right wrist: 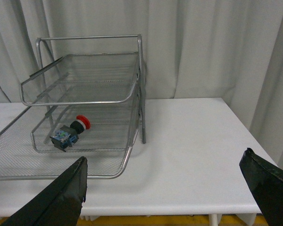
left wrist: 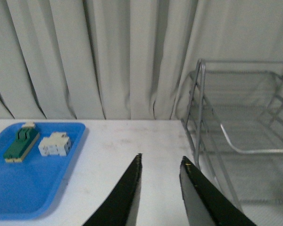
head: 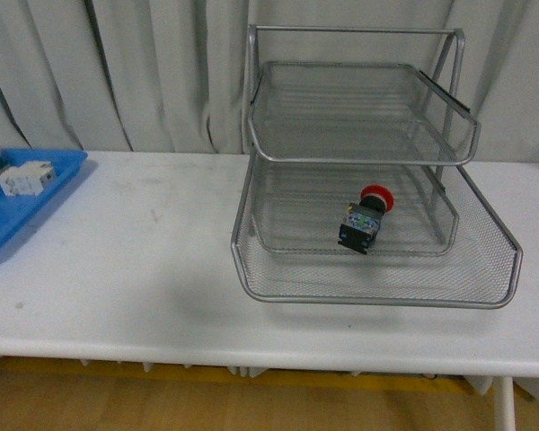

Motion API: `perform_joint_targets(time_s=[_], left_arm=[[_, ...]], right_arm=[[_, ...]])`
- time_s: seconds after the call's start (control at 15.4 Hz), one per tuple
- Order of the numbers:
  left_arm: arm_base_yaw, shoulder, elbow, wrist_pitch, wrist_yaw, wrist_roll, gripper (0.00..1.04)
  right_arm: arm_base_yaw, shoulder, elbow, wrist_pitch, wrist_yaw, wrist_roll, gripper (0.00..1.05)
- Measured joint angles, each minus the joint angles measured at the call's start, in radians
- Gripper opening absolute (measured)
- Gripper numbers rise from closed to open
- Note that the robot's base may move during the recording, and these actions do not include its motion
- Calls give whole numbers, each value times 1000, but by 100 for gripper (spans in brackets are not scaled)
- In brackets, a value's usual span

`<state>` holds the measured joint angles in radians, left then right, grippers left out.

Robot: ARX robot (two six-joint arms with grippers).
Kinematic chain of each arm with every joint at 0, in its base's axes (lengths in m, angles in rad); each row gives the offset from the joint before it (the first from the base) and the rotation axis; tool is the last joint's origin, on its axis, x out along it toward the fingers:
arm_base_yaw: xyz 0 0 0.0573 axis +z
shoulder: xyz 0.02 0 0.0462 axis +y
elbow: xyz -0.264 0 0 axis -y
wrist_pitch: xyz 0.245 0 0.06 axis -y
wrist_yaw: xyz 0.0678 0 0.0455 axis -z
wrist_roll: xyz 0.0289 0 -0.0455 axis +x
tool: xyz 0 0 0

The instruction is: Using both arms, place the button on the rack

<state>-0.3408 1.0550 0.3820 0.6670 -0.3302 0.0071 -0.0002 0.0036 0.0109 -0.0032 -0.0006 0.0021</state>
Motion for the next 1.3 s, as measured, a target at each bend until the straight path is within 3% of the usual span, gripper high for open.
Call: perform_joint_targets(time_s=[0.13, 0.65, 0.78, 0.91, 1.3], left_arm=[[76, -87, -103, 0, 61, 0, 3], [242, -412, -299, -117, 227, -4, 2], [343, -497, -326, -175, 315, -5, 2], [338, -567, -364, -170, 330, -6, 2], [339, -765, -373, -377, 330, -6, 2]], right_arm=[[0, 0, 0, 0, 1, 0, 98], [0, 0, 0, 0, 1, 0, 98], [0, 0, 0, 0, 1, 0, 98], [0, 0, 0, 0, 1, 0, 98], [0, 0, 0, 0, 1, 0, 98]])
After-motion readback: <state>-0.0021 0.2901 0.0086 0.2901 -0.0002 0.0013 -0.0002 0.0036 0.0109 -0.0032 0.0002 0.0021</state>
